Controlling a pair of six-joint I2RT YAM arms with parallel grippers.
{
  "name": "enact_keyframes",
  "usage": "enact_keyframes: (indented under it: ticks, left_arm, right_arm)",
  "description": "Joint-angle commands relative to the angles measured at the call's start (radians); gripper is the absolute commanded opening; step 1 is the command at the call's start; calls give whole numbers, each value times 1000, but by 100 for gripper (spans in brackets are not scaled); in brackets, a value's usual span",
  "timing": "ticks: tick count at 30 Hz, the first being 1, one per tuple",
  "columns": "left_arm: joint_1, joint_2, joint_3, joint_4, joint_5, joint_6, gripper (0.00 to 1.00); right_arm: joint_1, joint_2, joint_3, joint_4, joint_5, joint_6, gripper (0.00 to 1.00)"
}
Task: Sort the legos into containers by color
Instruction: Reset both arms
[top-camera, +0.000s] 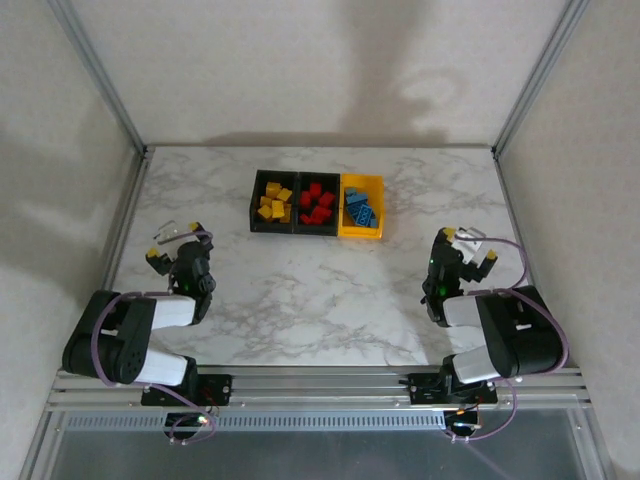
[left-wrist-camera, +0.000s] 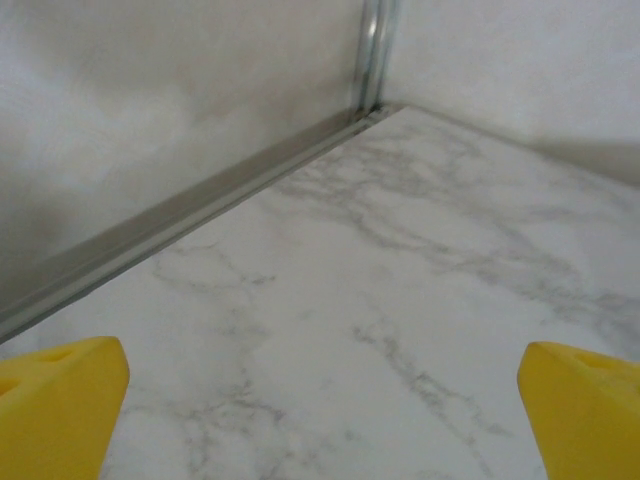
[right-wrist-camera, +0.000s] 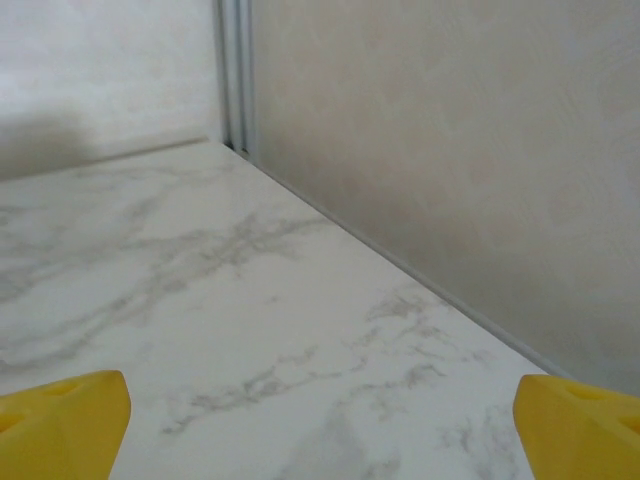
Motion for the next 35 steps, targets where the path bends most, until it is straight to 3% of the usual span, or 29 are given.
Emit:
enact_keyframes:
  ticks: [1, 2, 5, 6, 8, 9, 10, 12, 15, 35]
  left_arm:
    - [-13, 52, -34, 241, 87, 63, 100]
    - [-18, 58, -29, 222, 152, 83, 100]
    - [17, 91, -59, 285, 288, 84, 100]
    - [17, 144, -84, 414, 270, 104, 100]
    - [20, 112, -55, 293, 284, 79, 100]
    - [24, 140, -69, 381, 282, 92, 100]
    - [24, 120, -59, 331, 285, 81, 100]
    - [26, 132, -63, 354, 285, 86, 100]
    - [25, 125, -61, 338, 286, 82, 100]
    - [26, 122, -59, 325, 288, 82, 100]
  right_arm:
    - [-17, 77, -33, 310, -100, -102, 99]
    - [-15, 61, -18, 234, -151, -88, 99]
    - [-20, 59, -42, 274, -243, -117, 99]
    - [-31, 54, -53, 285, -302, -123, 99]
    - [-97, 35, -49, 220, -470, -72, 99]
    - [-169, 48, -31, 167, -616, -35, 99]
    - [-209, 114, -48, 307, -682, -44, 99]
    - [-196, 78, -47, 222, -660, -32, 99]
    - [-153, 97, -48, 265, -559, -58, 99]
    - [-178, 94, -37, 237, -611, -45, 99]
